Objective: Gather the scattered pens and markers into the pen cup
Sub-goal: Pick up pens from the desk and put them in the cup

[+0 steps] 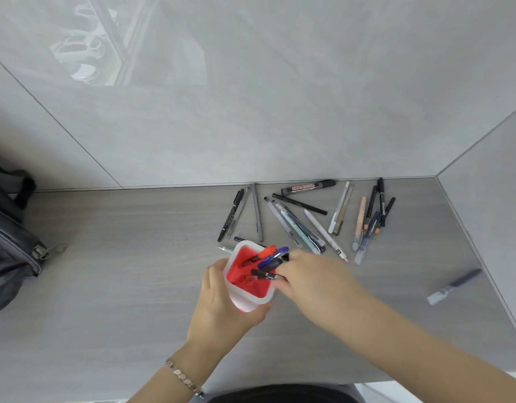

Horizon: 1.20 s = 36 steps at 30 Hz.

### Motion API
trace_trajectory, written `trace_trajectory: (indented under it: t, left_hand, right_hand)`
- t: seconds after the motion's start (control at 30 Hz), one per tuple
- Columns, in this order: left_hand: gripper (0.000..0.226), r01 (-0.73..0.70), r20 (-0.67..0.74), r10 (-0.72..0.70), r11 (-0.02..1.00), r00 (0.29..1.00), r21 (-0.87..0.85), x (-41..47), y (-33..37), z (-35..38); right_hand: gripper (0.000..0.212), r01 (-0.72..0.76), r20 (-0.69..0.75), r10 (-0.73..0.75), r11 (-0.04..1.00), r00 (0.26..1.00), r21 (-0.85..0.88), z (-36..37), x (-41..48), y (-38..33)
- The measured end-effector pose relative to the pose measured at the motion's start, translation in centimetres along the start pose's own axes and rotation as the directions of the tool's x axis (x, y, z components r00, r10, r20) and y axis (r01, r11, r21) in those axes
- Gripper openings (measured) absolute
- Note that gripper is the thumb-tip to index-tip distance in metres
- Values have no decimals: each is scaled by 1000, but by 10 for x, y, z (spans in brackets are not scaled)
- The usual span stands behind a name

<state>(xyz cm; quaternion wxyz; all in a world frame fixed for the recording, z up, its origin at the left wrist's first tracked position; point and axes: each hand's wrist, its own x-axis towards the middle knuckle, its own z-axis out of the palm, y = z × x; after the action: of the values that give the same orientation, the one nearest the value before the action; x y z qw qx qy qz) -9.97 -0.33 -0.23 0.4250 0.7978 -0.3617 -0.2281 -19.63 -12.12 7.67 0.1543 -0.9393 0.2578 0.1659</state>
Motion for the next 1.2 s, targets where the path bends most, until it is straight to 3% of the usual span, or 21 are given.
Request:
trace_trajectory:
  t: [0.1,0.17,0.23,0.3,0.33,0.43,0.5,0.67,0.77,0.87,0.93,1.07,1.13,1.2]
  left_hand:
    - [77,-48,91,48,999,995,0,0,3,3]
    - [77,-63,107,61,998,992,14,0,2,5]
    - [77,-36,76,36,999,996,2,2,0,5]
    - [75,32,40,-31,999,999,-26,5,2,3]
    - [74,57,41,-55,998,998,-39,7,4,3]
    - [73,47,75,-43,998,996,-49,11,15,12]
    - [74,10,118,-2,998,993,-63,12,24,25]
    - [76,-53,360,100,989,928,-136,26,34,40]
    - [70,-169,488,151,986,860,-9,55,16,28]
    - [52,-378,492,147,830,858,410,89,-13,17]
    - [50,-439,543,89,702,835,560,103,-30,18]
    - [47,-610,631,164,521,758,597,107,-41,28]
    - [47,-668,665,153,360,731,651,106,-44,33]
    - [51,-673,694,62,320,718,667,100,-43,38]
  right_hand:
    - [31,-38,-51,43,994,998,101,9,16,-10]
    - [30,12,-145,27,966,989,258,14,16,-9]
    - [26,75,-292,71,884,954,461,16,9,0]
    - [40,89,-389,178,810,904,579,26,0,23]
    - [56,67,-362,212,778,908,625,34,-6,35]
    - [94,-52,-49,144,621,988,782,64,-21,52]
    - [106,-52,-44,168,527,985,848,78,-22,50]
    - [84,-24,-155,397,410,905,912,85,-23,65]
    - [80,-39,-157,459,389,875,920,89,-32,75]
    - [75,-49,-174,506,397,845,916,84,-37,82]
    - [75,-51,-175,529,386,830,921,81,-39,86]
    - [79,-64,-174,549,388,817,920,78,-42,91]
    - [76,-73,-170,546,396,820,915,77,-42,91]
    - [72,-79,-164,544,395,823,915,75,-41,90]
